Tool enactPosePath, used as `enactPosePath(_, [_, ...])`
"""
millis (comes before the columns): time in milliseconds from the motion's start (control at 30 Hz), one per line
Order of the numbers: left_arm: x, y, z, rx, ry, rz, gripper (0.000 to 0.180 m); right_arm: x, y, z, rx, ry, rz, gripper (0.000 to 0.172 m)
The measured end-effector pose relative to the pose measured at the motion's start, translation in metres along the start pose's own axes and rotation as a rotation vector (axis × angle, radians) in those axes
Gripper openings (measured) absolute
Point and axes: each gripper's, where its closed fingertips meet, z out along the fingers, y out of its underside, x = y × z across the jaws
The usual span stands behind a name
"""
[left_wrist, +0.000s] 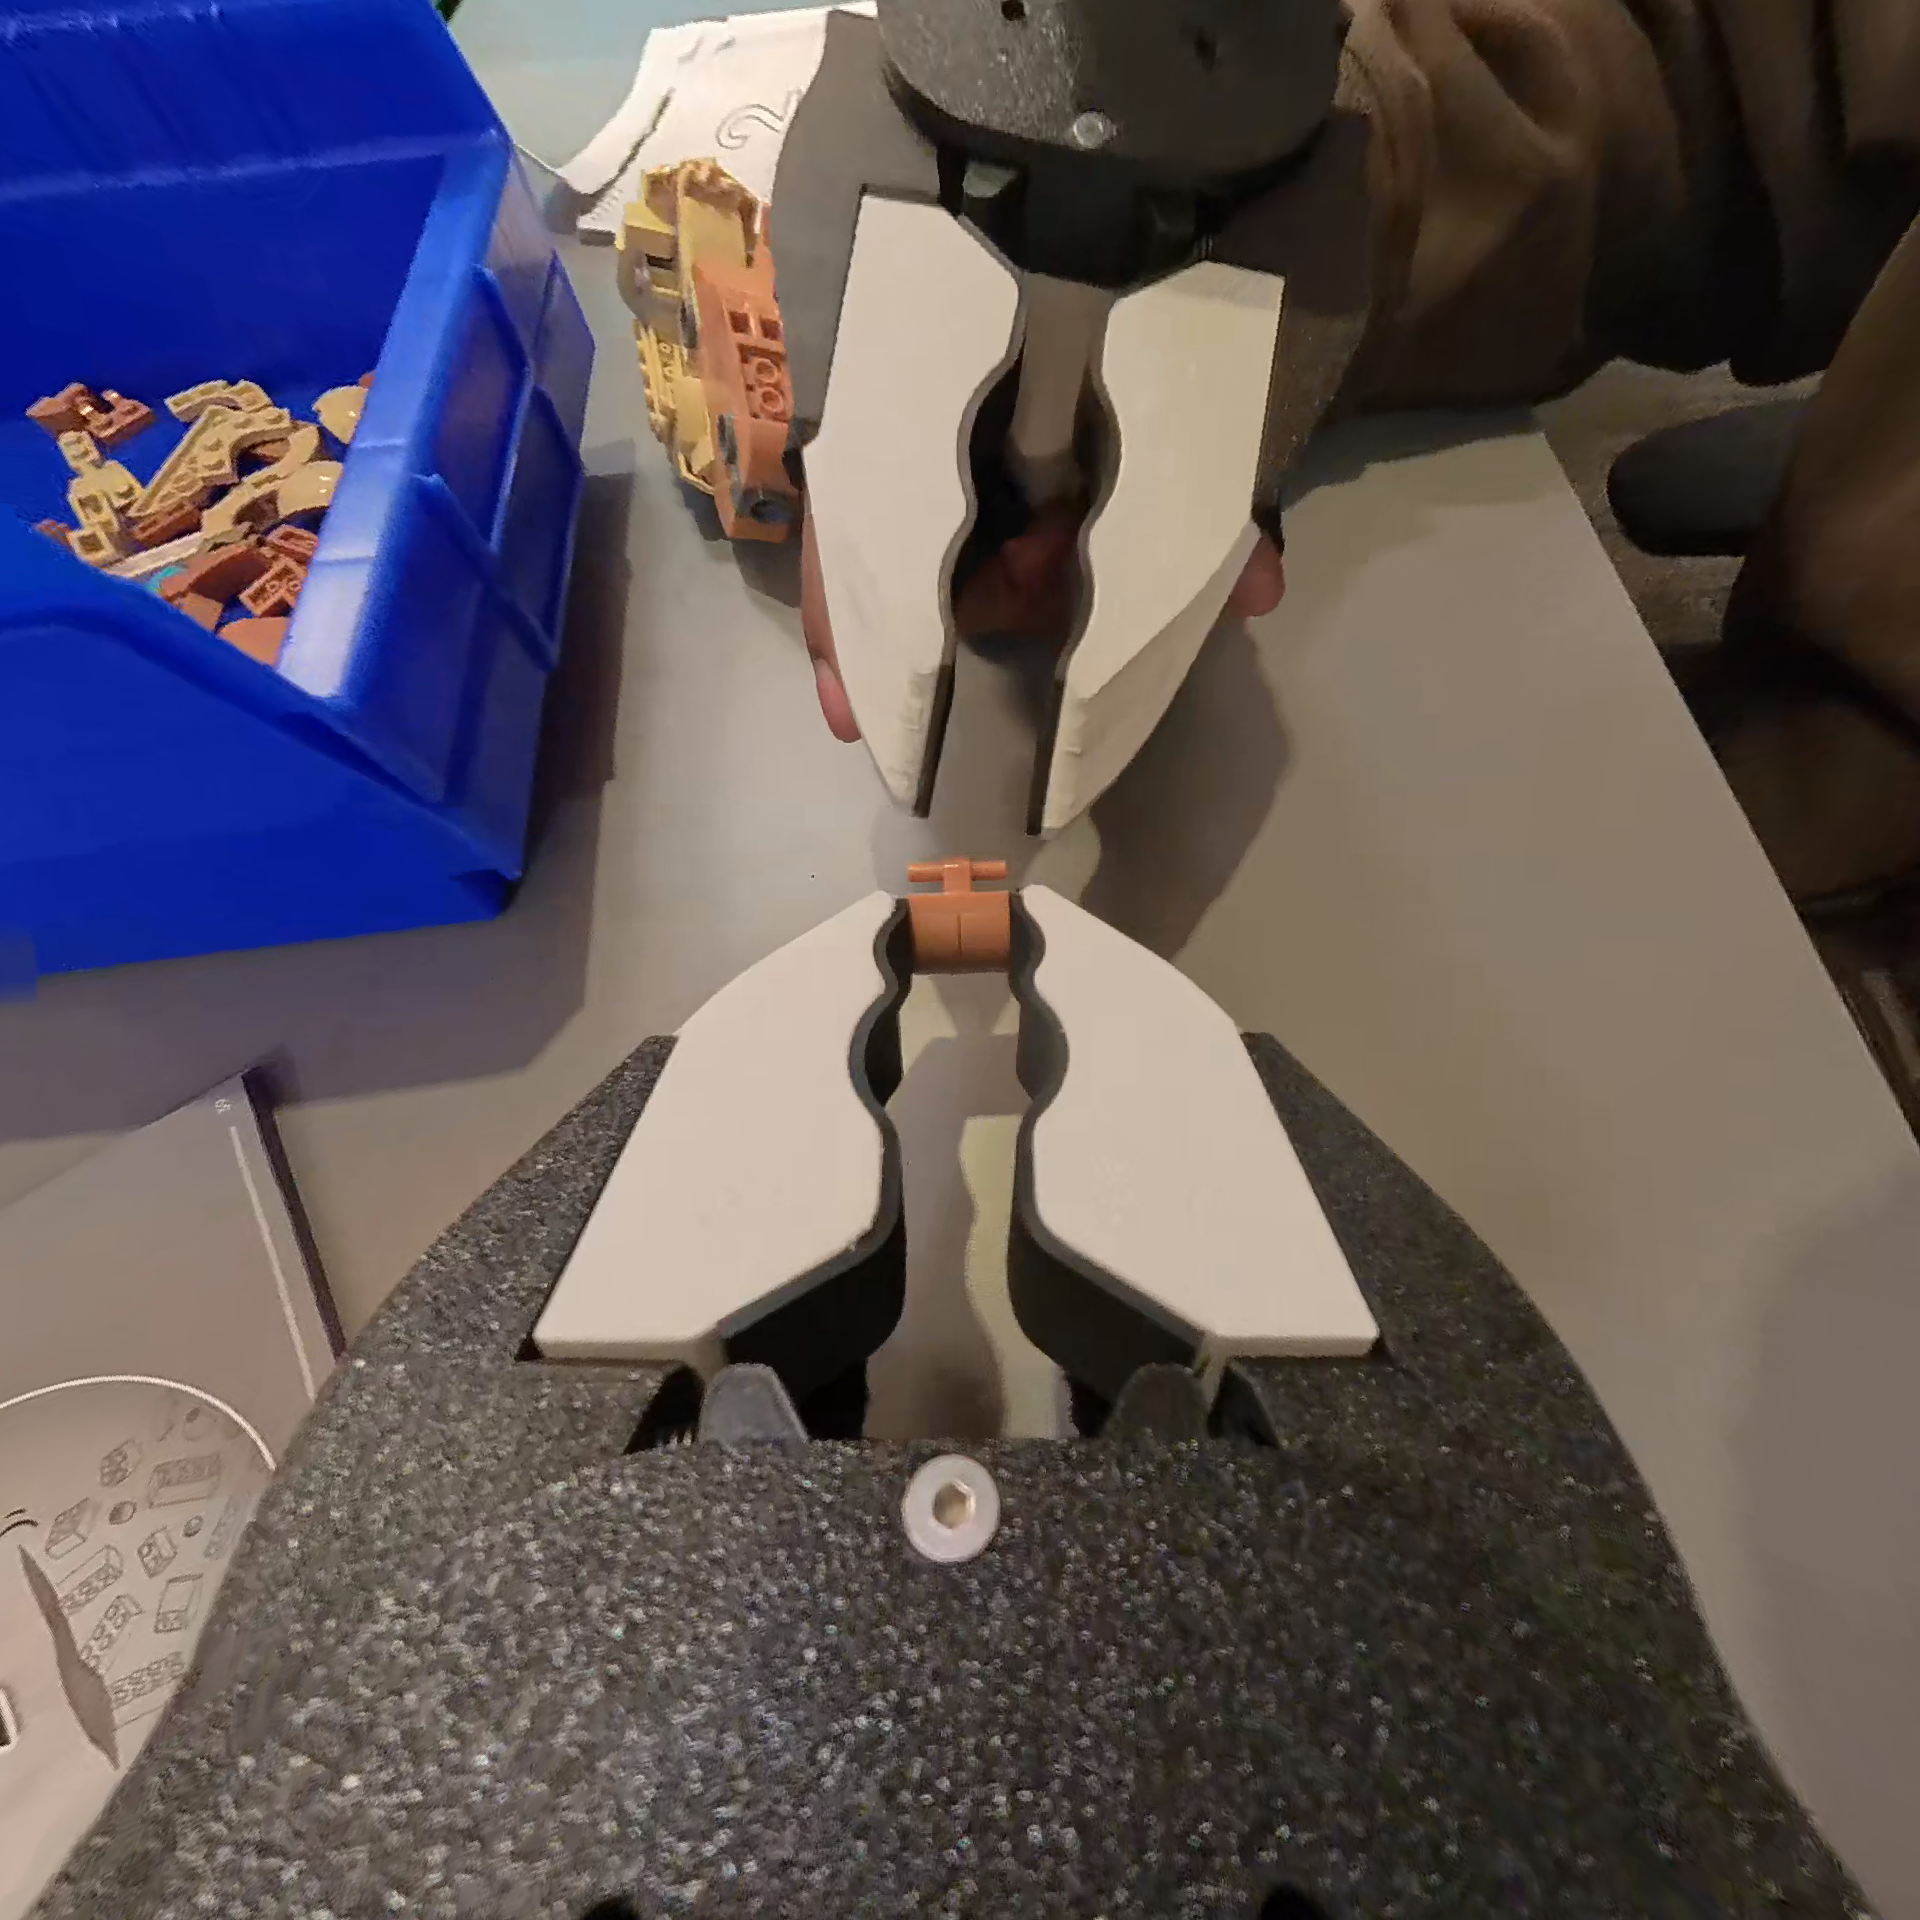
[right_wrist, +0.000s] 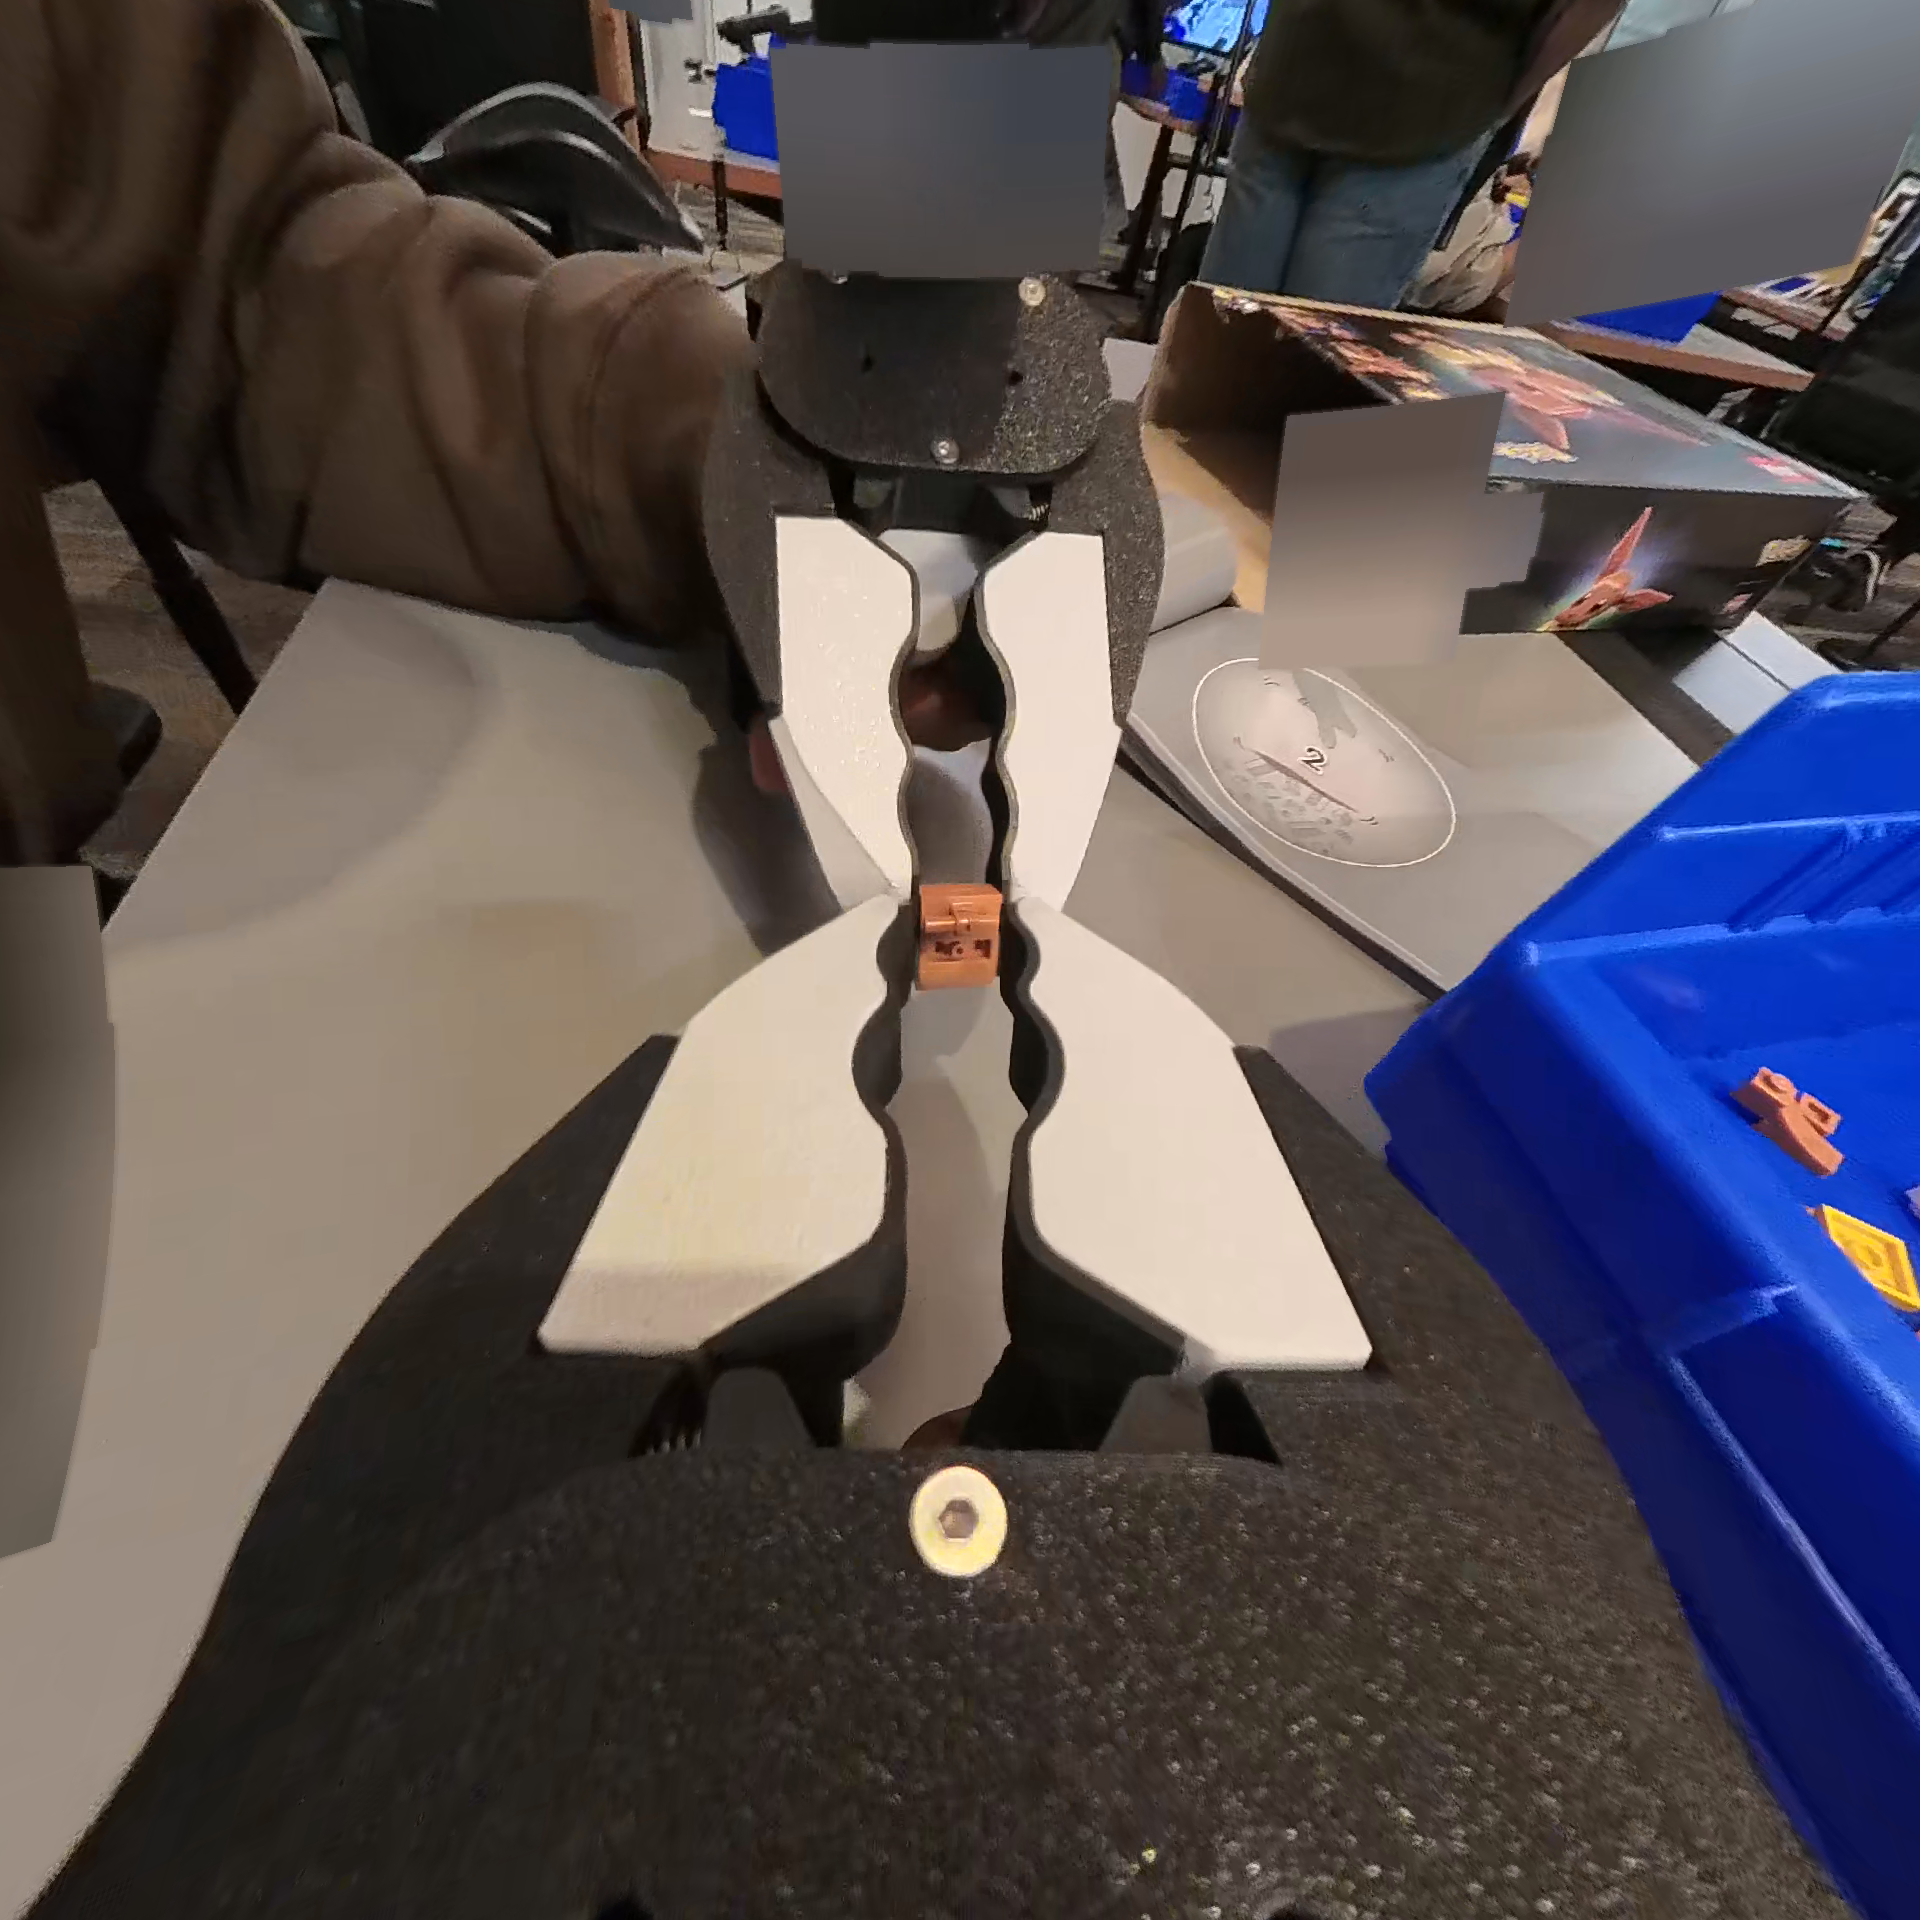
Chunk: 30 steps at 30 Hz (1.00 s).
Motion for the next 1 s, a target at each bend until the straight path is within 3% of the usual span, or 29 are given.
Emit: enactPosePath(1000, [0.015, -0.002, 0.003, -0.042, -0.001, 0.132, 0.018, -0.014, 0.009, 0.003, -0.066, -0.083, -0.014, 0.016])
